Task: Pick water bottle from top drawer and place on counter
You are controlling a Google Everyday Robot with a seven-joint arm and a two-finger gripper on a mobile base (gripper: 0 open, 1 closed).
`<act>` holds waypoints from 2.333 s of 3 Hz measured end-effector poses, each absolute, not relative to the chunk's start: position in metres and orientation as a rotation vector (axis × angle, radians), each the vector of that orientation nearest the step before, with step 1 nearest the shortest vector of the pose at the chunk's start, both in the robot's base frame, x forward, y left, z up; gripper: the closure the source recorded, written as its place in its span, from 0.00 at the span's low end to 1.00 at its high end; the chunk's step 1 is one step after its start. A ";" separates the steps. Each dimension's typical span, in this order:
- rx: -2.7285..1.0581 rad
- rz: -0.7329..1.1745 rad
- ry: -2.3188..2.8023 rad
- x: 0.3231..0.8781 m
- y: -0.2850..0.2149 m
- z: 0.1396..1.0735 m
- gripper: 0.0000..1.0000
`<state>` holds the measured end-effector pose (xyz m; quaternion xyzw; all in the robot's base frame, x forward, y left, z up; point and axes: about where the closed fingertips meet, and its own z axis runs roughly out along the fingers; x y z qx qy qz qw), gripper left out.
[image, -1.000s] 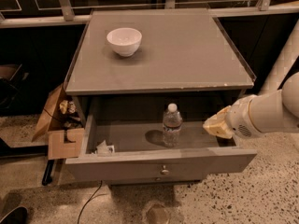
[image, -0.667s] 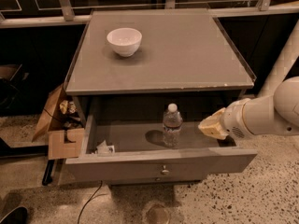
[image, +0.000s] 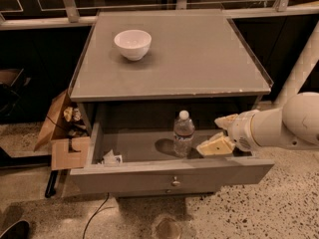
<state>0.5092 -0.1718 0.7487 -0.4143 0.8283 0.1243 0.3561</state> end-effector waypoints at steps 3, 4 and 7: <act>-0.983 0.446 2.054 0.535 -0.144 0.727 0.14; -0.967 0.481 2.003 0.545 -0.128 0.720 0.12; -0.977 0.529 1.857 0.563 -0.089 0.707 0.10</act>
Offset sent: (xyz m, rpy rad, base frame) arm 0.0288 0.0221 -0.0240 0.1610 -0.0369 -0.0163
